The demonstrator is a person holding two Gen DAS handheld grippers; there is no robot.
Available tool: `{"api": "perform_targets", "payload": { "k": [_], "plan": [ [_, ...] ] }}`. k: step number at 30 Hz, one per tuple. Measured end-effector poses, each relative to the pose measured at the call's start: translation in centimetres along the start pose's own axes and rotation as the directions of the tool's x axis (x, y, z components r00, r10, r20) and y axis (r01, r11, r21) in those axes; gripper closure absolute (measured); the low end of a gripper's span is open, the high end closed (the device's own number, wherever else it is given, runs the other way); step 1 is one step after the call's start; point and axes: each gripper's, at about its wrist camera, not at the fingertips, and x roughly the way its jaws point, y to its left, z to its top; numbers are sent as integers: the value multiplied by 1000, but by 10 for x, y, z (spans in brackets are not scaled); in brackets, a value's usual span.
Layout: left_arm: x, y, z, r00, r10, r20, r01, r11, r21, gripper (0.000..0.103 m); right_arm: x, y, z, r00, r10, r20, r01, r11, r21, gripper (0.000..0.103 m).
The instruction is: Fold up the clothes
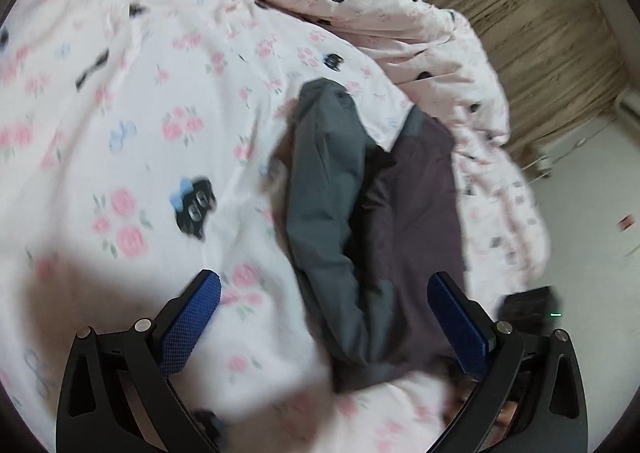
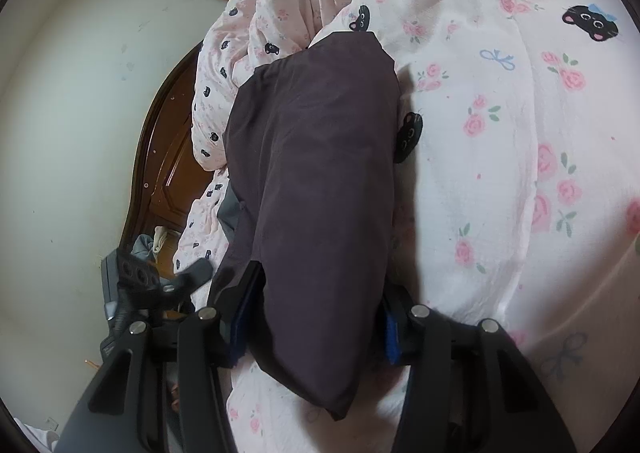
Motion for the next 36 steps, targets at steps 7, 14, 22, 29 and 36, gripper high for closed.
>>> {"api": "perform_targets", "payload": {
  "k": [7,14,22,29,36],
  "plan": [
    [3,-6,-5,995,-86,-56,85,996,-9,1,0,-3,0,1000,6,1,-6,1000,2,52],
    [9,-10,-10,980,-168,-110,160,984,-81,1,-1,-5,0,1000,11,3,-11,1000,3,52],
    [28,-13,-5,964,-187,-189,164,978,-132,1,-2,-7,-1,1000,27,4,-27,1000,9,52],
    [28,-18,-2,960,-217,-177,195,971,-137,1,-4,-8,-1,999,44,4,-44,999,26,52],
    [26,-20,0,954,-254,-158,231,961,-149,1,-8,6,17,999,45,-25,-43,995,85,60]
  ]
}}
